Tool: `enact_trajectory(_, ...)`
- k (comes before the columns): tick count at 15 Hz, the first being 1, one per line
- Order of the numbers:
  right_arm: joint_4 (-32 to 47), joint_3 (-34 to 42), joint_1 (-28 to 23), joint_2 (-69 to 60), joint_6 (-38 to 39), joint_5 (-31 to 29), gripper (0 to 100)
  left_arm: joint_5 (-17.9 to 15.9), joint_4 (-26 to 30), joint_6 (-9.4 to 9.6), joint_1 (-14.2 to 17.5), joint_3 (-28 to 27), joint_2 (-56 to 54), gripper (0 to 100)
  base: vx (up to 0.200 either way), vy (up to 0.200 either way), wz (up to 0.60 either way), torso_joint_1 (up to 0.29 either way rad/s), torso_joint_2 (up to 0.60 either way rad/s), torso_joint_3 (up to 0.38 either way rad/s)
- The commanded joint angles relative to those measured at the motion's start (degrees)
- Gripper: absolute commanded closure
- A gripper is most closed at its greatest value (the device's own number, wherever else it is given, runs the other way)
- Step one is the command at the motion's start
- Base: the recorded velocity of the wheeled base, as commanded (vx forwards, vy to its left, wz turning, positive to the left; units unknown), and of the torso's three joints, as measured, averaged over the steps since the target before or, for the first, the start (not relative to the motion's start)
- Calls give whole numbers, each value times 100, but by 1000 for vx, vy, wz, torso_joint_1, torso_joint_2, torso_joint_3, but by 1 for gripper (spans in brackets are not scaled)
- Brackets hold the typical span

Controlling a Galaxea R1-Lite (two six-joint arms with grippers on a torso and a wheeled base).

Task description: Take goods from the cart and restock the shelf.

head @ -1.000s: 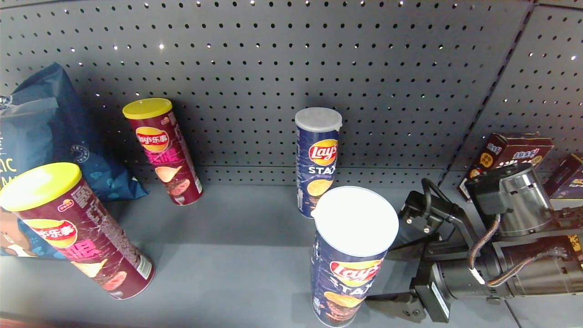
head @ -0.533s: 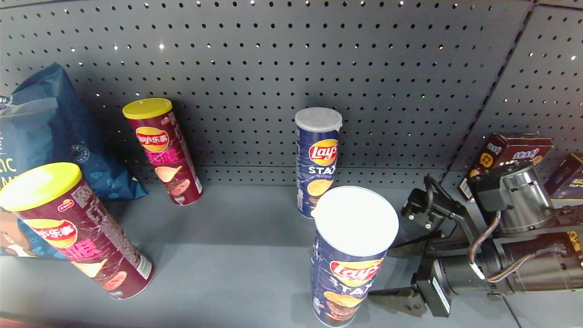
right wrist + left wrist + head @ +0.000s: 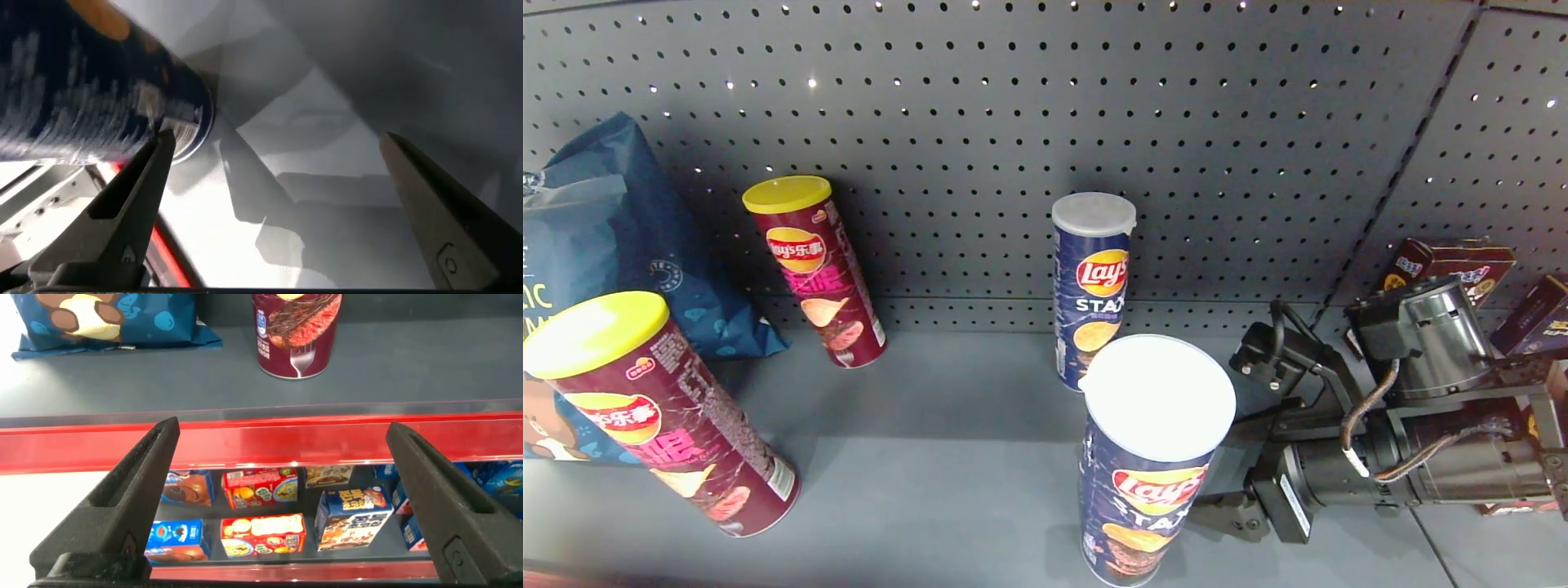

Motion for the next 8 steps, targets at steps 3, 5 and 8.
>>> enact_trajectory(3, -17, -47, 67, 205, 1, 6, 0, -2, 0, 0, 3, 0, 8, 0, 0, 0, 0, 0, 0, 0)
enact_trajectory(5, -17, 23, 58, 161, 1, 6, 0, -2, 0, 0, 3, 0, 8, 0, 0, 0, 0, 0, 0, 0)
enact_trajectory(8, -17, 199, 14, -50, 1, 6, 0, -2, 0, 0, 3, 0, 8, 0, 0, 0, 0, 0, 0, 0)
